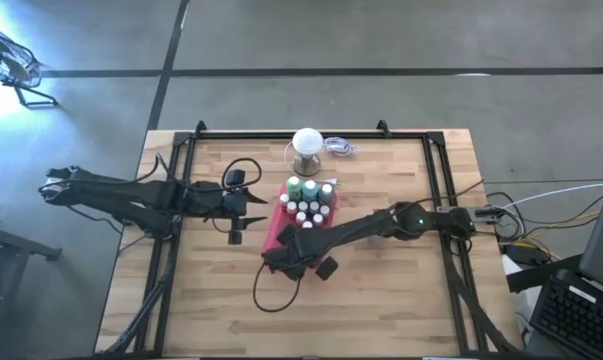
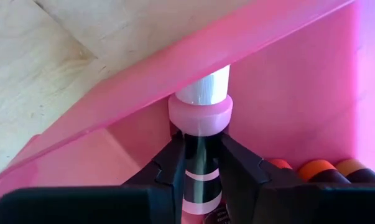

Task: Pick & Place Paint Supplies
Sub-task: Put the small pink paint bottle into the red bin

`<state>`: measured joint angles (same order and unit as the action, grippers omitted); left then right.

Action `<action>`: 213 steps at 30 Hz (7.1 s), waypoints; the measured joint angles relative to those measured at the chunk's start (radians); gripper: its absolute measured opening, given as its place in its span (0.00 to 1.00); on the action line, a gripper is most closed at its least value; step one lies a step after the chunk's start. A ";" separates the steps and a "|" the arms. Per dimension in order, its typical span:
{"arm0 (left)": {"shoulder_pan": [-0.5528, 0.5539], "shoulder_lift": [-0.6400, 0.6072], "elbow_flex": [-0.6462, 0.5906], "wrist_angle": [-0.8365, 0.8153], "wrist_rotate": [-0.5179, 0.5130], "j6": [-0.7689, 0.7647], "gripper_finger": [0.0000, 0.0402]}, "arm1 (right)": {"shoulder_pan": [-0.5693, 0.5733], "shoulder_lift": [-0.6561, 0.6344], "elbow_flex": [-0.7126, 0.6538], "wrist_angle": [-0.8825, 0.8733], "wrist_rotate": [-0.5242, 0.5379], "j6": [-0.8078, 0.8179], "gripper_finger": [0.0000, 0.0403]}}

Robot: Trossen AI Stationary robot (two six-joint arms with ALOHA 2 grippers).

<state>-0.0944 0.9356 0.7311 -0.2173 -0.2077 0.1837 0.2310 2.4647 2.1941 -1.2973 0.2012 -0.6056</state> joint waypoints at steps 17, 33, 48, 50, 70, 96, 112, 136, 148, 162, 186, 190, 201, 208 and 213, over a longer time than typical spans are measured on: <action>0.000 0.000 0.000 0.000 0.000 0.000 0.46 | -0.007 -0.007 0.000 0.012 -0.037 0.030 0.16; 0.000 0.000 0.000 0.000 0.000 0.000 0.46 | -0.017 -0.006 -0.067 0.050 -0.068 0.047 0.41; 0.000 0.000 0.000 0.000 0.000 0.000 0.46 | -0.016 -0.004 -0.069 0.052 -0.075 0.024 0.31; 0.000 0.000 0.000 0.000 0.000 0.000 0.46 | -0.016 -0.004 -0.068 0.052 -0.075 0.019 0.29; 0.000 0.000 -0.017 0.018 0.000 0.000 0.46 | -0.014 -0.015 0.015 -0.036 -0.083 0.119 0.26; 0.000 0.039 -0.017 0.071 0.000 0.016 0.46 | -0.015 -0.229 0.046 -0.060 -0.184 0.421 0.26; 0.000 0.085 -0.018 0.247 0.001 0.040 0.46 | 0.018 -0.621 -0.303 0.259 -0.121 0.597 0.26; -0.001 0.428 0.033 0.839 0.174 0.116 0.46 | 0.020 -1.174 -1.325 1.357 0.033 0.471 0.27; -0.007 0.542 0.144 0.801 0.204 0.136 0.46 | 0.021 -1.172 -1.347 1.346 0.056 0.420 0.27; -0.007 0.547 0.149 0.812 0.272 0.128 0.46 | 0.018 -1.171 -1.346 1.390 0.065 0.390 0.27; -0.006 0.611 0.200 0.846 0.295 0.181 0.44 | 0.018 -1.165 -1.346 1.383 0.064 0.387 0.27; -0.006 0.606 0.200 0.846 0.293 0.181 0.37 | 0.018 -1.165 -1.346 1.383 0.062 0.386 0.27; -0.006 0.604 0.200 0.845 0.294 0.173 0.31 | 0.018 -1.165 -1.346 1.383 0.060 0.437 0.29; -0.007 0.573 0.201 0.768 0.249 0.156 0.31 | 0.016 -1.167 -1.345 1.349 0.067 0.502 0.43; -0.007 0.504 0.201 0.642 0.174 0.126 0.31 | 0.017 -1.167 -1.345 1.296 0.066 0.533 0.51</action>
<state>-0.1013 1.4399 0.9318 0.4249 -0.0339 0.3101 0.2483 1.2980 0.8486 -0.0009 0.2674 -0.0728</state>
